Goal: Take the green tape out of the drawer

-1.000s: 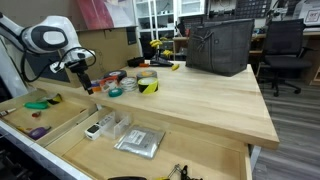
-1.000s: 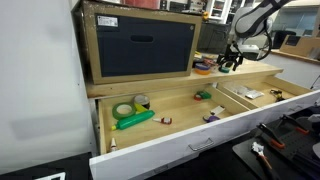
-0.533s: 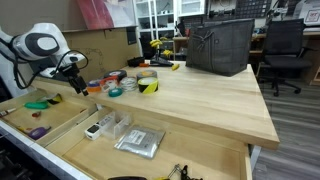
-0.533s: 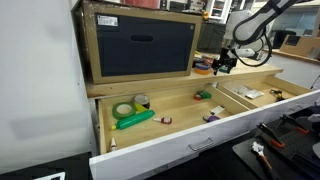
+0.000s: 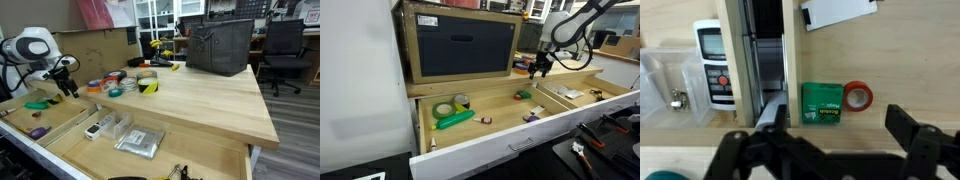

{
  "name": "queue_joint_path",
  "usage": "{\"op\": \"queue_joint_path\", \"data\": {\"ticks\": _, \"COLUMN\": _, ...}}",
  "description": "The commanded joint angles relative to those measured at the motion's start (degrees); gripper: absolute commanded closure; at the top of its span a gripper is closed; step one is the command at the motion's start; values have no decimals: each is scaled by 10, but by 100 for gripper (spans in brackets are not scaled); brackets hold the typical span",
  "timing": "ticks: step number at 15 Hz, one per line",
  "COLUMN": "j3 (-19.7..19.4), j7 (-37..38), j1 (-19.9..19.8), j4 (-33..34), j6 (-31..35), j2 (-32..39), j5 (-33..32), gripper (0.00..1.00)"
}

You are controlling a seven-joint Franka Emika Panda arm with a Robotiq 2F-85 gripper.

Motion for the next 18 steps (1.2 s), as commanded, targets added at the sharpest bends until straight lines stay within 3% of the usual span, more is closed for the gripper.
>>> {"op": "queue_joint_path", "data": {"ticks": 1, "j3": 15, "j7": -42, "j1": -2, "j4": -32, "j6": -9, "j2": -34, "j5": 34, "gripper": 0}}
{"op": "queue_joint_path", "data": {"ticks": 6, "j3": 18, "j7": -34, "j1": 2, "j4": -61, "j6": -50, "j2": -94, "j5": 26, "gripper": 0}}
{"op": "queue_joint_path", "data": {"ticks": 18, "j3": 64, "j7": -36, "j1": 4, "j4": -94, "j6": -208, "j2": -278, "j5": 88, "gripper": 0}}
